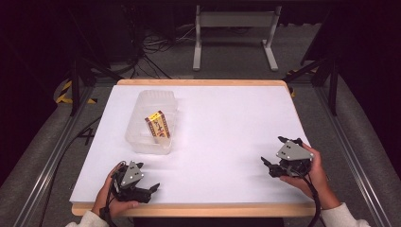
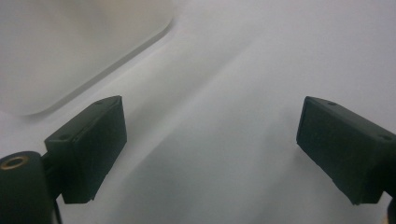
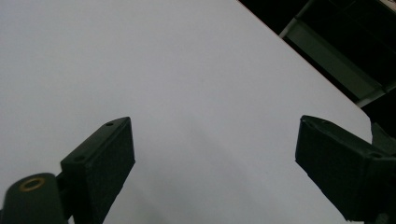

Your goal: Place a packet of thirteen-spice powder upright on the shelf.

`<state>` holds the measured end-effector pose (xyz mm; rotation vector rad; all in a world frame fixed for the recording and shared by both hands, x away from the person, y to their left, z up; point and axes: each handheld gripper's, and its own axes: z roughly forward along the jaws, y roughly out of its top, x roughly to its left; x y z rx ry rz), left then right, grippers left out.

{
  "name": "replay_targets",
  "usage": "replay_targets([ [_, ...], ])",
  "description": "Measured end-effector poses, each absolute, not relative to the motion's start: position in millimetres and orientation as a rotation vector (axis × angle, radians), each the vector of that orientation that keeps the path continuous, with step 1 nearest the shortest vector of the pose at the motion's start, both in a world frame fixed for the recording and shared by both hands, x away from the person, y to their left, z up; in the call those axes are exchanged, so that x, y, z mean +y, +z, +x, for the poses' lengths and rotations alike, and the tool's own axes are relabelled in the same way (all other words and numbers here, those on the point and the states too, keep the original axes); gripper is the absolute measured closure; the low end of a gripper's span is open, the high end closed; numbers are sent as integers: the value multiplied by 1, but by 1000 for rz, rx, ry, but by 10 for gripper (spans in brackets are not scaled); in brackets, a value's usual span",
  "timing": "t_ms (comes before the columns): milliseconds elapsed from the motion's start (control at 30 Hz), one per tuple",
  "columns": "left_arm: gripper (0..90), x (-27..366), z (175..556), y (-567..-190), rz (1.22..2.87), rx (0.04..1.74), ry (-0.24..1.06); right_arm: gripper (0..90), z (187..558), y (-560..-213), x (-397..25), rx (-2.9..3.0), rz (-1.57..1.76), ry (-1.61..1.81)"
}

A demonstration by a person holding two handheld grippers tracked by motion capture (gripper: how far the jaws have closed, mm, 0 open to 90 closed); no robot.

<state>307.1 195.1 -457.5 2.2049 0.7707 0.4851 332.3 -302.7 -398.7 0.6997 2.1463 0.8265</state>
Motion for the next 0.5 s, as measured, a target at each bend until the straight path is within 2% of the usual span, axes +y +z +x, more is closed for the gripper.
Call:
replay_targets([
  [500, 91, 195, 307, -458, 2207, 773, 485, 108, 320, -420, -337, 2133, 783, 813],
])
